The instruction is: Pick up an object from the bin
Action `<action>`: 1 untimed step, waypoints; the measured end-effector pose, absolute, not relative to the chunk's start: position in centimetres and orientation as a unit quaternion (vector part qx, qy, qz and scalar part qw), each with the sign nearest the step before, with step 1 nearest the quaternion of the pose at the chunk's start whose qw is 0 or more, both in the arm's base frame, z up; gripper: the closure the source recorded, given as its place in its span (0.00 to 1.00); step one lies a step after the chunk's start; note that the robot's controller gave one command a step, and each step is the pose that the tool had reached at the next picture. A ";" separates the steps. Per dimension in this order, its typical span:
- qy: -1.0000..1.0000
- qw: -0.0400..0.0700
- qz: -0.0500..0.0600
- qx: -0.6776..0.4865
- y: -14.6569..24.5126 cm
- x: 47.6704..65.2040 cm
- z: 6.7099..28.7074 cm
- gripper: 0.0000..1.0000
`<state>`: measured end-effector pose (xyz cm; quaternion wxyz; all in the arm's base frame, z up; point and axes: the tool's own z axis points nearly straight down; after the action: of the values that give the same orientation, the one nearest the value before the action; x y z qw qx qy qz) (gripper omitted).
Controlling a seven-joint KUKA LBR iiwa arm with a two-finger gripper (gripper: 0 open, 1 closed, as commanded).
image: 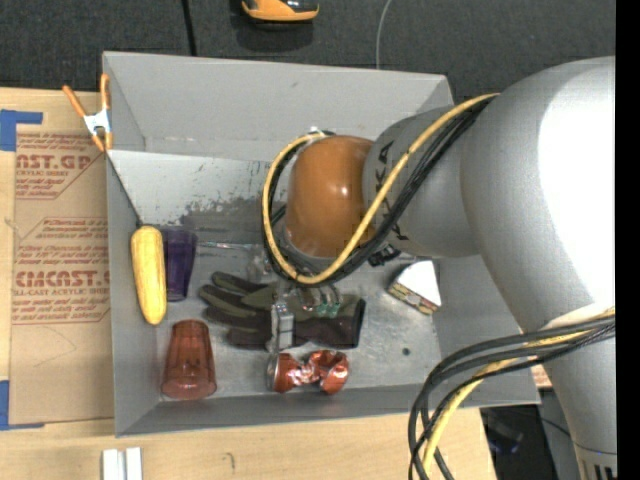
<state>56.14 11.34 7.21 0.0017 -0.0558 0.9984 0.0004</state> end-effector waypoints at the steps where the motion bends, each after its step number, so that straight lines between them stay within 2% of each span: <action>1: 0.990 0.001 0.001 -0.139 12.1 57.8 7.1 1.00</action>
Offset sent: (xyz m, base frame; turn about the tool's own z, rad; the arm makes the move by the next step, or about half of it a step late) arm 0.0000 0.0000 0.0000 0.0000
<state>57.77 12.12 7.06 0.0012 -0.1390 0.9903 0.0009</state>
